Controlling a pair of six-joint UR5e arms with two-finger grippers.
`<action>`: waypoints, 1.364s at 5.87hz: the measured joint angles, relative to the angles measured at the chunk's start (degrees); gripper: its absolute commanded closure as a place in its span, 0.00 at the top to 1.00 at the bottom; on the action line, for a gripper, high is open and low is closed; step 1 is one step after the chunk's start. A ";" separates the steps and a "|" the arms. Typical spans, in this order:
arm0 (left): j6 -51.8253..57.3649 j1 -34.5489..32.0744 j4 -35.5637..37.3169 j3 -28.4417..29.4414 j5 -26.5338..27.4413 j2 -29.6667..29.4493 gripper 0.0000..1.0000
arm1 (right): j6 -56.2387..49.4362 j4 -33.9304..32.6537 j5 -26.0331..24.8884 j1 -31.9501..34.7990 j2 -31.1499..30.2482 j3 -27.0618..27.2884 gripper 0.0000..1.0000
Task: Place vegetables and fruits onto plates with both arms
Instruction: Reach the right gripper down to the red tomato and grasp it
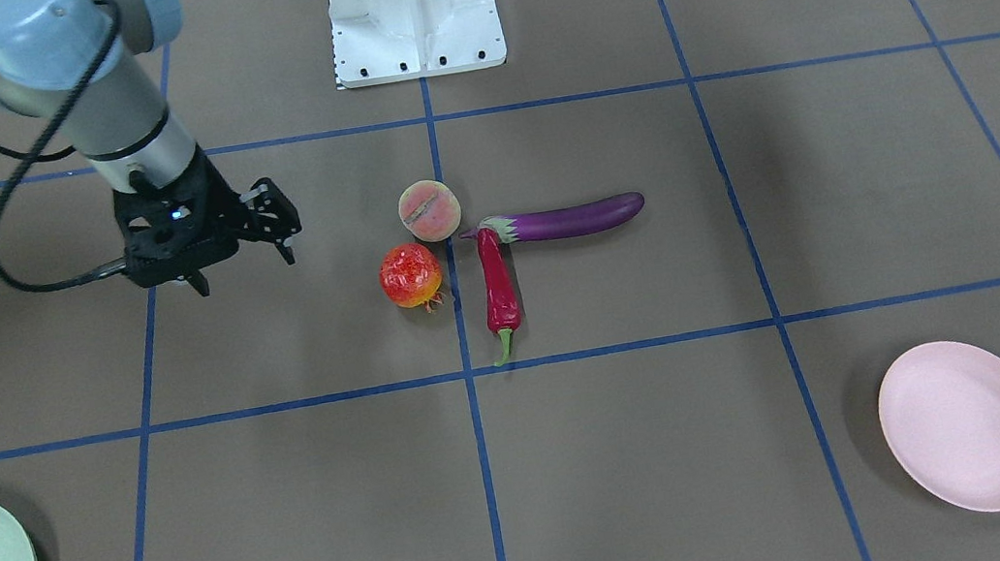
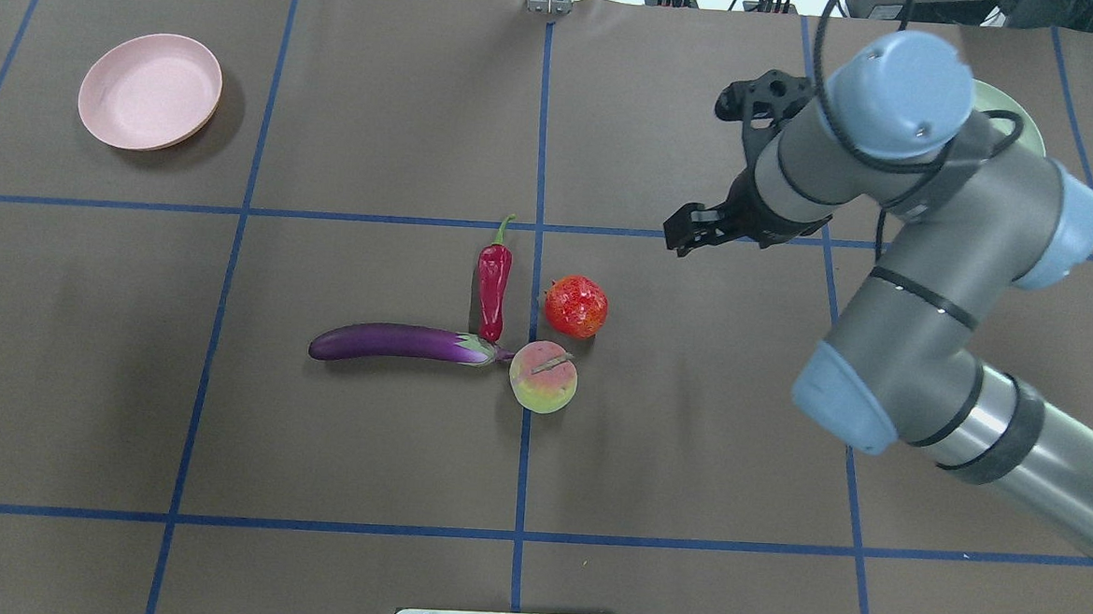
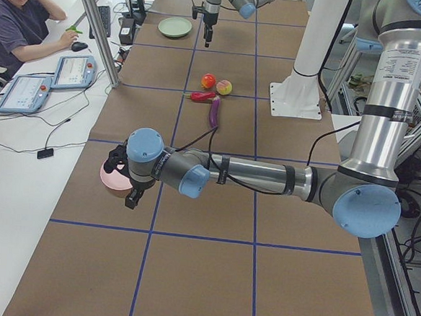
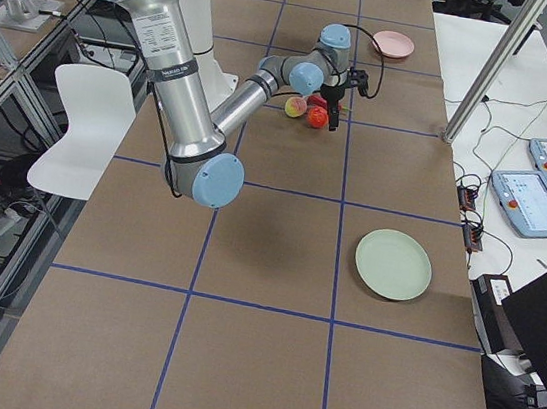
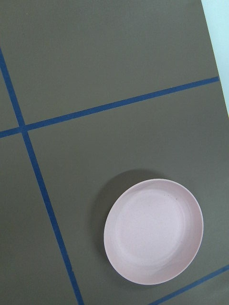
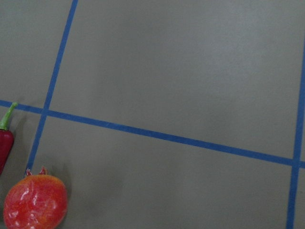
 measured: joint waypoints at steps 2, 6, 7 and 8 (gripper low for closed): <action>-0.04 0.07 -0.02 -0.05 0.00 0.03 1.00 | 6.44 -1.09 -4.36 -5.78 9.24 -10.81 1.00; -0.09 0.08 -0.02 -0.06 0.00 0.06 1.00 | 9.13 6.90 -6.91 -9.21 14.20 -23.06 1.00; -0.11 0.08 -0.02 -0.06 0.00 0.06 1.00 | 9.17 7.58 -6.92 -9.73 13.99 -23.64 0.85; -0.12 0.12 -0.02 -0.06 0.00 0.05 1.00 | 9.13 7.69 -6.89 -10.09 13.86 -23.79 0.01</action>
